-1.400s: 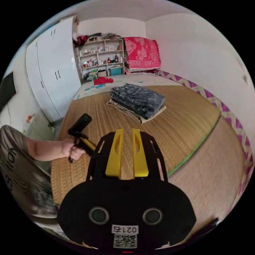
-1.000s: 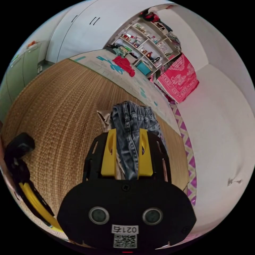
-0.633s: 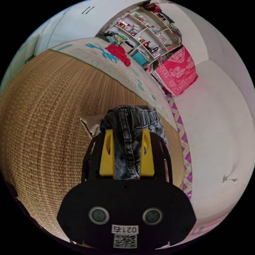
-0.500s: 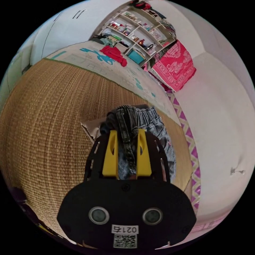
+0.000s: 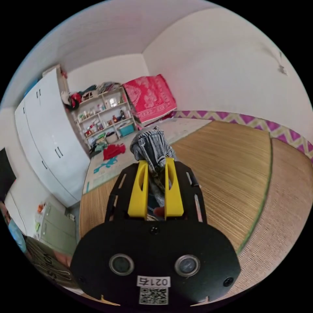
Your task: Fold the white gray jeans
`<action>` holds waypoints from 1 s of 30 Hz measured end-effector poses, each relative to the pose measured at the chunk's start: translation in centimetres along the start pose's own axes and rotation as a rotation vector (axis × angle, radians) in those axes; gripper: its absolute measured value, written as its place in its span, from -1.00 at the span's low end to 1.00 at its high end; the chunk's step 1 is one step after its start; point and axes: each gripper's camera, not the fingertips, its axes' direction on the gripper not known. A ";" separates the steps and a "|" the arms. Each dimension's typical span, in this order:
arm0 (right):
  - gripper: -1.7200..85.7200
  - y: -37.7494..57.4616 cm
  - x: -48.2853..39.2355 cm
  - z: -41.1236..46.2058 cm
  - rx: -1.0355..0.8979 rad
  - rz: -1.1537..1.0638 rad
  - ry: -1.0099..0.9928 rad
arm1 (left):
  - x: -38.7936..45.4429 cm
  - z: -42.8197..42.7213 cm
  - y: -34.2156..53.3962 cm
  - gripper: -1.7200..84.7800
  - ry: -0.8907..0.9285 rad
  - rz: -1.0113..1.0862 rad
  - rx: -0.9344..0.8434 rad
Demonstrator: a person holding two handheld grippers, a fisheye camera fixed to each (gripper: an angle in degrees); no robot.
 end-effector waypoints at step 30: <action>-0.80 31.4 -20.2 7.4 -0.502 -0.471 0.714 | 10.7 -0.1 9.0 -0.98 -0.417 0.180 -0.103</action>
